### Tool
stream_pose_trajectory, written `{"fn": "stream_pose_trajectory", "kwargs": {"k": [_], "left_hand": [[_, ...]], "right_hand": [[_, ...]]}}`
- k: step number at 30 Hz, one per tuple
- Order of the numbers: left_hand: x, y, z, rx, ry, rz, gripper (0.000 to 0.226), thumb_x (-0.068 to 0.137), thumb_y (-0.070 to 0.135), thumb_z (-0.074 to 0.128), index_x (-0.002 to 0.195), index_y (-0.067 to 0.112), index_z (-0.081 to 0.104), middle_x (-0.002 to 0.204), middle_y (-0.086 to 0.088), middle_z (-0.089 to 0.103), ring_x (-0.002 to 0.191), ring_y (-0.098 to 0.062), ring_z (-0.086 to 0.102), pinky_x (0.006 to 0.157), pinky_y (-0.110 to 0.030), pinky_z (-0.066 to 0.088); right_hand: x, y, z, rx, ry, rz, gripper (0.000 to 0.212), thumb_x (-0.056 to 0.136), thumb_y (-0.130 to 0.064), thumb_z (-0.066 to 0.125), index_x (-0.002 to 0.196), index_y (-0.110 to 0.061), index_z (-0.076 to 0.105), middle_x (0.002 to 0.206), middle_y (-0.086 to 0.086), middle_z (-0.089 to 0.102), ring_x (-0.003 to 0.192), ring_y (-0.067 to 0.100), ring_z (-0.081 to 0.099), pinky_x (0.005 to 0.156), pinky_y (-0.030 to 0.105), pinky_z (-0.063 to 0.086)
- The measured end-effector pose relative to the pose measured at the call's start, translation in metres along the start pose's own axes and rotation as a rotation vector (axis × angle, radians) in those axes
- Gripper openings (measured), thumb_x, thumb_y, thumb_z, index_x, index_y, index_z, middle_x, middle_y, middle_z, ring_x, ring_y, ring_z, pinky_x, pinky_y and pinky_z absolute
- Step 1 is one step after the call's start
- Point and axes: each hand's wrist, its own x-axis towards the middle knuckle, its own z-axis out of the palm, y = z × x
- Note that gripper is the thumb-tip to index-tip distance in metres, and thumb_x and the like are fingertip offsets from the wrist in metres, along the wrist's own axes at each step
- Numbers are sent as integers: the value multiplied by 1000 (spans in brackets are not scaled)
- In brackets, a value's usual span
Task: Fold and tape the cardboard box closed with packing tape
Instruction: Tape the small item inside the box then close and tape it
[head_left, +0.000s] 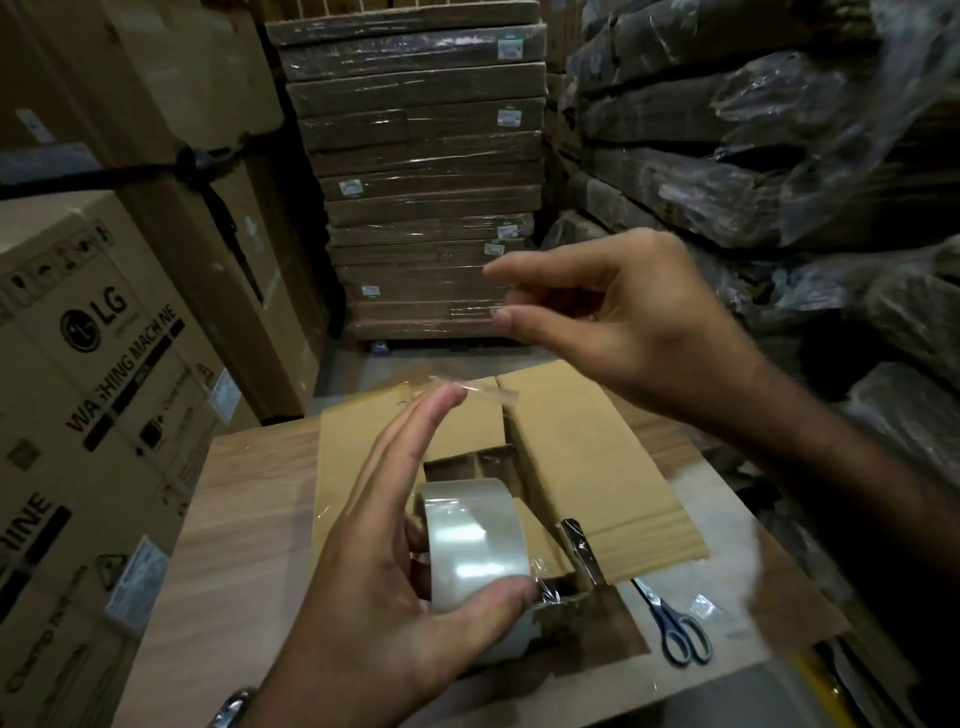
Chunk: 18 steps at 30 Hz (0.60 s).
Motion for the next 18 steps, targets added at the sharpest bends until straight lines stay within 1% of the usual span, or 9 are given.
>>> {"fn": "stream_pose_trajectory", "kwargs": {"k": [2, 4, 6, 8, 11, 13, 15, 16, 18], "left_hand": [[1, -2, 1, 9, -1, 7, 103, 57, 36, 87, 140, 57, 30, 135, -9, 55, 112, -46, 57, 88, -60, 52], [2, -6, 1, 16, 8, 4, 104, 56, 38, 87, 140, 57, 29, 141, -1, 51, 112, -42, 58, 81, -48, 58], [3, -8, 1, -16, 25, -13, 103, 55, 36, 87, 139, 58, 31, 137, -8, 53, 106, -37, 62, 72, -32, 59], [5, -9, 2, -44, 37, -16, 102, 55, 33, 86, 139, 57, 33, 141, -4, 50, 100, -33, 65, 67, -27, 58], [7, -10, 3, -82, 47, -9, 101, 55, 31, 85, 139, 56, 35, 146, 2, 46, 97, -30, 68, 64, -35, 61], [9, -9, 6, -104, 45, -10, 101, 54, 29, 86, 139, 53, 36, 146, 0, 46, 89, -26, 71, 62, -40, 61], [11, -8, 8, -80, 54, -20, 106, 53, 25, 92, 140, 49, 37, 143, -7, 49, 71, -17, 72, 55, -34, 61], [13, -8, 10, -64, 58, -24, 108, 52, 25, 94, 141, 47, 36, 142, -8, 50, 64, -17, 71, 51, -33, 59], [16, -9, 11, -37, 47, -13, 107, 52, 33, 88, 143, 48, 34, 147, 5, 45, 67, -41, 68, 48, -49, 57]], "right_hand": [[-4, 8, -7, 59, 25, 62, 33, 85, -26, 69, 117, -16, 67, 105, -7, 71, 94, -3, 66, 82, 15, 54], [-14, 20, -14, 79, 40, 110, 27, 86, -25, 67, 111, -17, 69, 99, -8, 72, 88, -2, 67, 77, 15, 55], [-31, 35, -17, 123, 36, 169, 19, 86, -23, 66, 104, -17, 72, 85, -6, 73, 76, 4, 68, 67, 16, 55], [-53, 56, -14, 159, 24, 260, 14, 84, -25, 66, 94, -18, 73, 76, -3, 73, 66, 10, 68, 61, 21, 55], [-96, 96, -1, 90, 83, 469, 10, 83, -28, 66, 77, -23, 73, 69, -7, 72, 58, 8, 66, 57, 26, 55], [-132, 127, 14, 27, 213, 627, 18, 86, -24, 67, 68, -21, 71, 62, -6, 70, 52, 8, 63, 57, 30, 55], [-172, 156, 34, 18, 387, 792, 25, 88, -22, 67, 64, -17, 68, 58, 0, 68, 51, 15, 61, 58, 38, 54], [-193, 171, 45, 14, 462, 876, 28, 89, -21, 66, 61, -15, 66, 56, 2, 66, 52, 18, 61, 58, 40, 53], [-231, 195, 68, -39, 484, 1038, 31, 90, -19, 64, 60, -16, 64, 54, 0, 64, 56, 23, 63, 61, 39, 52]]}}
